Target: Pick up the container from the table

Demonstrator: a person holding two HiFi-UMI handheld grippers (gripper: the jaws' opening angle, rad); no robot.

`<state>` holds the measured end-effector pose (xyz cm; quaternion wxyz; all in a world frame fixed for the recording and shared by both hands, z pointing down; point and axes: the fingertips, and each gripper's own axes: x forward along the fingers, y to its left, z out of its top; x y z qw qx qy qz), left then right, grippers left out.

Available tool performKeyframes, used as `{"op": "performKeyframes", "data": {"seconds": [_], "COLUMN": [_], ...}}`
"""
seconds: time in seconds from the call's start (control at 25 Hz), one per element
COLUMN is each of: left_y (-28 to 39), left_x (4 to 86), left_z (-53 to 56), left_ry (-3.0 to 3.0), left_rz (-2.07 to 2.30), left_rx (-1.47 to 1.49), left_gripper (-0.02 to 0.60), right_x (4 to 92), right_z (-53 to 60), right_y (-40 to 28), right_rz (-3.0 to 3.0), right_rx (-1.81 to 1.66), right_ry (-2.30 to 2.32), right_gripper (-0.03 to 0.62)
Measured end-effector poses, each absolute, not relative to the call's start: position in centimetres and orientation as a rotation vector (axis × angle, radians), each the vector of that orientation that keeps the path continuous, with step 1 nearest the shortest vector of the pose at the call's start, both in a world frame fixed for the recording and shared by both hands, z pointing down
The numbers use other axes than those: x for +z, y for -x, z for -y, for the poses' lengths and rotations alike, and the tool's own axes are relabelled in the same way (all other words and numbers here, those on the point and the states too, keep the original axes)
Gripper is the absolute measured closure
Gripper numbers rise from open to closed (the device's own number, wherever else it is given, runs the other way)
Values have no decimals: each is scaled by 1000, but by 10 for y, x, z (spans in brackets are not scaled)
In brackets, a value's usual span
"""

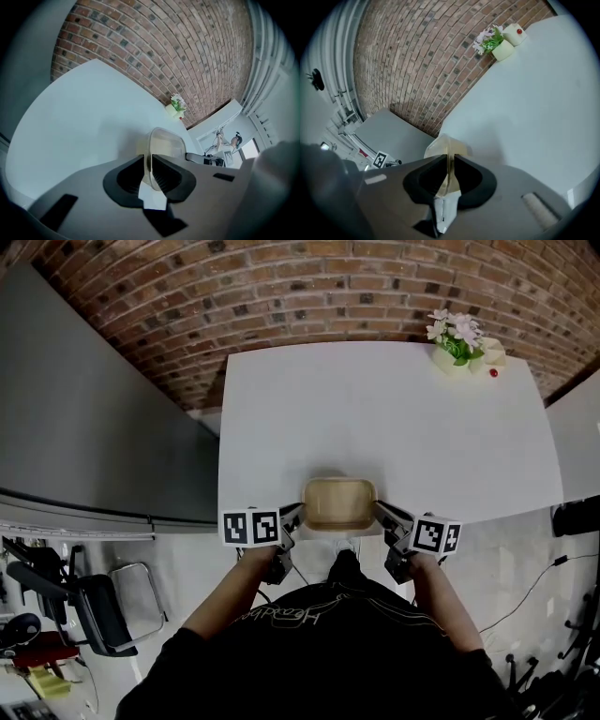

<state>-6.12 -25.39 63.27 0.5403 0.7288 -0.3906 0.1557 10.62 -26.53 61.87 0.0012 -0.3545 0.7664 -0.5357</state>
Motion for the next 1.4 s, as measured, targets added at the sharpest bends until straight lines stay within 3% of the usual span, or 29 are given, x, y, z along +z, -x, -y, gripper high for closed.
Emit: {"op": "performKeyframes", "data": {"seconds": [1.4], "left_y": [55], "left_x": [455], "left_z": [176], "left_ry": [-2199], "left_rz": [902], "left_rx": [176], "left_gripper": [523], "right_x": [442], "right_z": [167], "right_y": [-116], "right_rz": [-2551], "right_rx": [-962], "right_ry": [1105], "right_gripper": [542]}}
